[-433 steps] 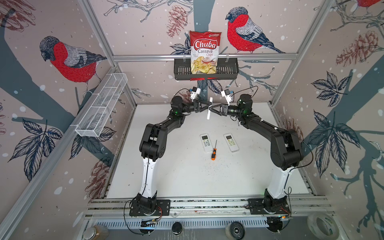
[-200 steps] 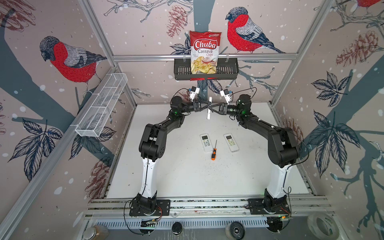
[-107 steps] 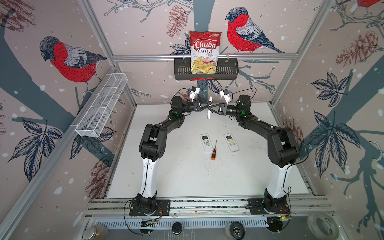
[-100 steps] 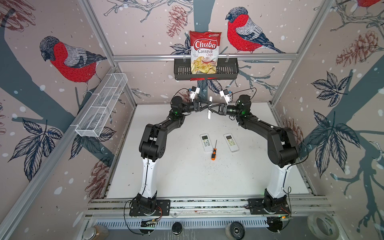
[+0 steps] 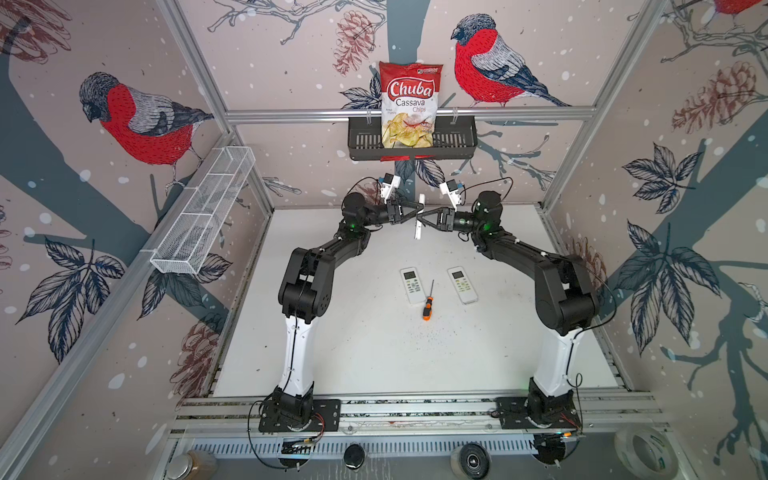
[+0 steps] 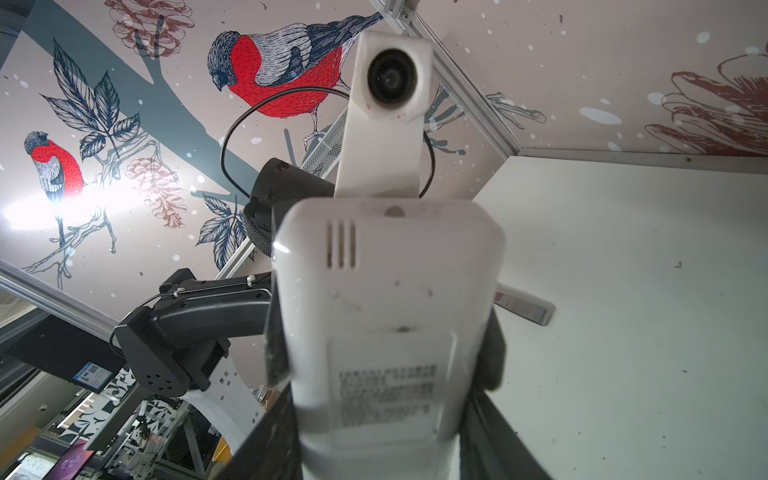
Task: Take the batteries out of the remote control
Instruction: 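Grasp the remote's top end with the right gripper beside the left gripper, then open the left gripper and pull it back while the right gripper holds the remote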
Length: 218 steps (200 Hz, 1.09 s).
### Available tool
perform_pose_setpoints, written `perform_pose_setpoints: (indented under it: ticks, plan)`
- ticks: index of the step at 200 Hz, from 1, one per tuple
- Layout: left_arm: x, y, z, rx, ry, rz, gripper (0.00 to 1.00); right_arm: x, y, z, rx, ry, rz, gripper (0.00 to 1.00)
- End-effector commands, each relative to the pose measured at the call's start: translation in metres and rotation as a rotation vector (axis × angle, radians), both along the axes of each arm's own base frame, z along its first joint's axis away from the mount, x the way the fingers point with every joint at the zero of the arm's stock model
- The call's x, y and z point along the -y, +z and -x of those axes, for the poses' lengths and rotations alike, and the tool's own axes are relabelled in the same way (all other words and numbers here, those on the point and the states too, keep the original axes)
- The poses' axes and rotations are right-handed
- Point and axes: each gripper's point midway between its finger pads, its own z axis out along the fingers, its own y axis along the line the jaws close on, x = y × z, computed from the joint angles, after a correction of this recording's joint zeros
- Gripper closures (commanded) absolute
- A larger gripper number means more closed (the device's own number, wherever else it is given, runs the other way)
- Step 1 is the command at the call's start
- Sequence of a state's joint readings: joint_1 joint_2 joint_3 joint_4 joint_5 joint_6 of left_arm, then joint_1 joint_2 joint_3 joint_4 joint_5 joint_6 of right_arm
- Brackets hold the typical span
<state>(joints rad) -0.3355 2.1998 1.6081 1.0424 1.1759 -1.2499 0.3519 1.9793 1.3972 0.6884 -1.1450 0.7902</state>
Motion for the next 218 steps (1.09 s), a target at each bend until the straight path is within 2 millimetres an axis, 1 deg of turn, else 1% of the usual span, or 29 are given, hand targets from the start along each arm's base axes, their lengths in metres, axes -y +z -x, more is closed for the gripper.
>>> perform_pose_setpoints:
  ticks: [1,18,22,25,29,53,77,114,138,159,193,205,206,218]
  plan:
    - [0.004,0.0,0.009,0.011,-0.031,-0.006,0.3,-0.002,0.017,0.01,0.09,0.036,-0.033,0.53]
    - [0.003,0.002,0.01,0.017,-0.029,-0.005,0.19,-0.001,0.019,0.01,0.093,0.034,-0.036,0.54]
    - [0.003,0.002,0.01,0.02,-0.029,-0.005,0.13,-0.001,0.019,0.011,0.093,0.035,-0.036,0.54]
    - [0.003,0.002,0.01,0.021,-0.029,-0.005,0.05,-0.001,0.019,0.011,0.092,0.035,-0.036,0.54]
    - [0.003,0.003,0.011,0.027,-0.029,-0.004,0.02,-0.001,0.019,0.011,0.092,0.034,-0.036,0.54]
    - [0.001,0.005,0.01,0.045,-0.008,-0.018,0.02,0.0,0.019,0.012,0.089,0.03,-0.036,0.55]
    - [-0.007,0.011,0.006,0.065,0.023,-0.022,0.02,0.001,0.018,0.013,0.083,0.021,-0.035,0.55]
    - [-0.027,0.023,0.001,0.105,0.099,-0.013,0.02,0.005,0.017,0.011,0.062,-0.01,-0.038,0.55]
    - [-0.044,0.026,-0.002,0.16,0.192,-0.058,0.02,0.012,0.017,0.007,0.036,-0.058,-0.048,0.55]
    - [-0.057,0.027,0.0,0.228,0.286,-0.11,0.02,0.02,0.015,0.004,0.007,-0.108,-0.056,0.55]
    - [-0.077,0.02,0.0,0.279,0.462,-0.19,0.03,0.035,0.014,-0.003,-0.046,-0.208,-0.076,0.55]
    - [-0.084,0.015,0.003,0.296,0.521,-0.201,0.04,0.041,0.012,-0.006,-0.076,-0.252,-0.082,0.55]
    - [-0.085,0.013,0.004,0.292,0.525,-0.205,0.04,0.041,0.012,-0.007,-0.079,-0.26,-0.083,0.55]
    - [-0.093,0.005,0.007,0.303,0.587,-0.223,0.04,0.048,0.008,-0.01,-0.118,-0.31,-0.087,0.56]
